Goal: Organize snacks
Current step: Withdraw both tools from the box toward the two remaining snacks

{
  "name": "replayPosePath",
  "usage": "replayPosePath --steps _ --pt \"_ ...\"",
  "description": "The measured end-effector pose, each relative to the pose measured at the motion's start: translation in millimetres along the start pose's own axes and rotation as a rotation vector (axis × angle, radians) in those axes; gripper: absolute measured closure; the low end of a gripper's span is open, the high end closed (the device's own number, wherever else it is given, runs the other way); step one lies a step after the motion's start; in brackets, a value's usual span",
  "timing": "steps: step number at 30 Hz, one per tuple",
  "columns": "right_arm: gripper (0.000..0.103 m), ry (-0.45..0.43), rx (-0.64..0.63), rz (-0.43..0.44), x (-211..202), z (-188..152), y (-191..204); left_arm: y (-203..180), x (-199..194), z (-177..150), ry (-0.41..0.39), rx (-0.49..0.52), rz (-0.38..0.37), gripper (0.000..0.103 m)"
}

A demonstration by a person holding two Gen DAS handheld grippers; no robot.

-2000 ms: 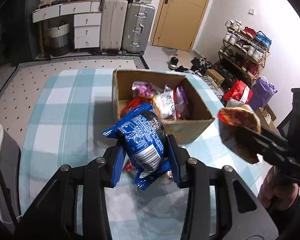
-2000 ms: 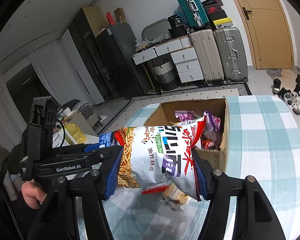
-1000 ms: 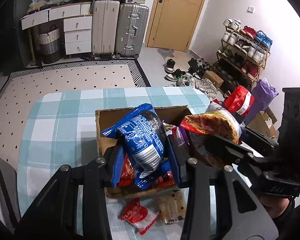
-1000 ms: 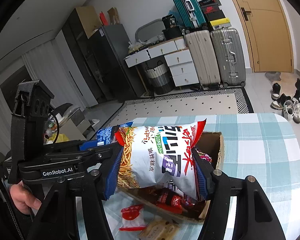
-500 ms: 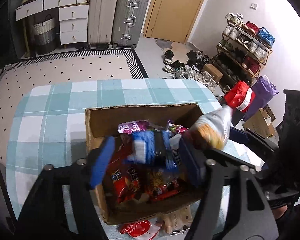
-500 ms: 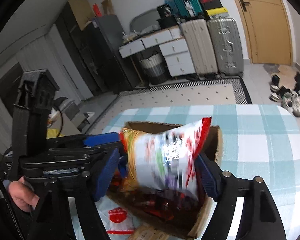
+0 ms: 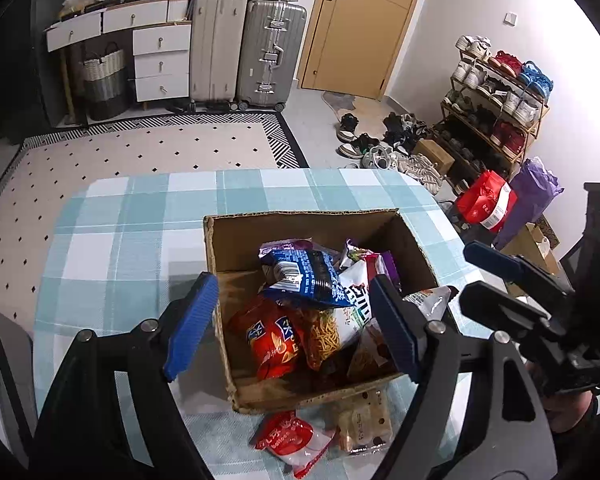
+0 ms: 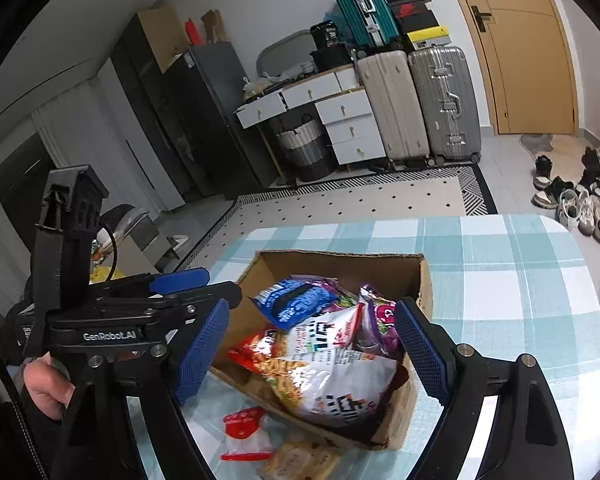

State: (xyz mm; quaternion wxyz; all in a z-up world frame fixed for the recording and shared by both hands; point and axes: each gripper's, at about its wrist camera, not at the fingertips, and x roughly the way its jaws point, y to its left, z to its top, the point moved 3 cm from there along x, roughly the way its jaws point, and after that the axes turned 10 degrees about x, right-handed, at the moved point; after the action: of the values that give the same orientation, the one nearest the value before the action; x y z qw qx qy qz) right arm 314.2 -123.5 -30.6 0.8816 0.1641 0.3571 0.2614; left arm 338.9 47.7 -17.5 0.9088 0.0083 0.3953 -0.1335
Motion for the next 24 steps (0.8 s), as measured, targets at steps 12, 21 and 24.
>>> replayPosePath --steps 12,21,24 --pt "0.017 -0.055 -0.049 0.014 -46 -9 29 -1 -41 -27 -0.033 -0.018 0.063 0.02" --pt "0.013 -0.089 -0.09 0.026 -74 -22 52 -5 -76 -46 -0.062 -0.015 0.128 0.018" --pt "0.012 -0.1 -0.095 0.029 -81 -28 56 -10 -89 -52 -0.076 -0.008 0.15 0.015"
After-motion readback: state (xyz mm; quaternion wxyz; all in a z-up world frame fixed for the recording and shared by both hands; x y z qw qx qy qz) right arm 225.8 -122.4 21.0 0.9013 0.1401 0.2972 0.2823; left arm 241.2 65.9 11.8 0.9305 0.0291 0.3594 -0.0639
